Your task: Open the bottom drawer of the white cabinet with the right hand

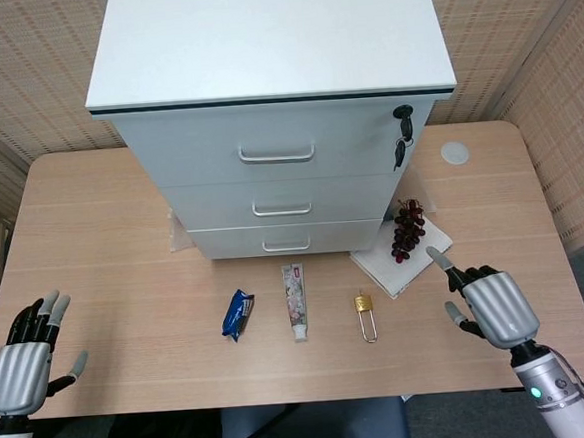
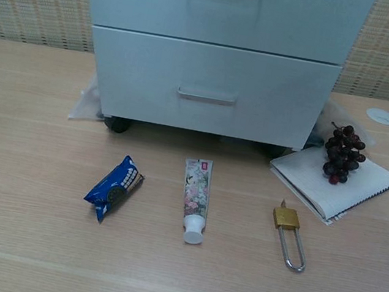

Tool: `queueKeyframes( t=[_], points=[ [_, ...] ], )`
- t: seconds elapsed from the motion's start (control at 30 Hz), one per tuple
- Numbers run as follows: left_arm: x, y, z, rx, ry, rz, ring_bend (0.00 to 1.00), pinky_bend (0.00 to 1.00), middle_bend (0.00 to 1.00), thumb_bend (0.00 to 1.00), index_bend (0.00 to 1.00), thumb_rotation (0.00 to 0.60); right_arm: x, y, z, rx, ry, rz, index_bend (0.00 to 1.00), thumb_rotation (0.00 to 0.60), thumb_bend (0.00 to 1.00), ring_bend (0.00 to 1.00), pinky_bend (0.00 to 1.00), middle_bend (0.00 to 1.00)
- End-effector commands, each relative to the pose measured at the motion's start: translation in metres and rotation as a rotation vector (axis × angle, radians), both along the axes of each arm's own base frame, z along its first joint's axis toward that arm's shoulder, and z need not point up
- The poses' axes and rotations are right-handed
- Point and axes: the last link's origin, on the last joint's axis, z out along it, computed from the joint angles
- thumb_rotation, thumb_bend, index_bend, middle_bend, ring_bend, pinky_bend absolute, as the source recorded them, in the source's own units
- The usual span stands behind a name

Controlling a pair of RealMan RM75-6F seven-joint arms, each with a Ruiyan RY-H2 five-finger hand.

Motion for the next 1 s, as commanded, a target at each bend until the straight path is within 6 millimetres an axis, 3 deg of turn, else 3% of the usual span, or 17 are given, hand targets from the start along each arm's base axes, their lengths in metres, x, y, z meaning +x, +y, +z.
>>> queueKeyframes(
  t=[0.03,0.17,0.33,0.6,1.0],
  points=[
    [0.0,0.0,0.001,0.0,0.003,-0.004,0.0,0.09,0.0,0.31,0.03,0.6,0.03,-0.026,-0.016,0.059,0.007,0.037,0.12,0.6,0.35,0.72,0.73,0.71],
    [-0.001,0.0,0.002,0.004,0.005,-0.002,0.0,0.09,0.0,0.31,0.03,0.6,0.051,-0.046,-0.036,0.106,0.047,0.059,0.12,0.6,0.35,0.84,0.83,0.82],
    [-0.004,0.0,0.001,-0.004,0.002,0.01,0.0,0.09,0.0,0.31,0.03,0.6,0.072,-0.063,-0.056,0.137,0.052,0.07,0.12,0.6,0.41,0.9,0.88,0.86],
    [-0.006,0.002,0.001,-0.009,0.005,0.008,0.0,0.09,0.0,0.31,0.03,0.6,0.101,-0.082,-0.089,0.177,0.075,0.087,0.12,0.6,0.43,0.92,0.9,0.88],
    [-0.009,0.001,0.0,-0.011,0.006,0.019,0.0,0.09,0.0,0.31,0.03,0.6,0.123,-0.101,-0.12,0.204,0.104,0.097,0.12,0.6,0.43,0.92,0.9,0.88]
  ],
)
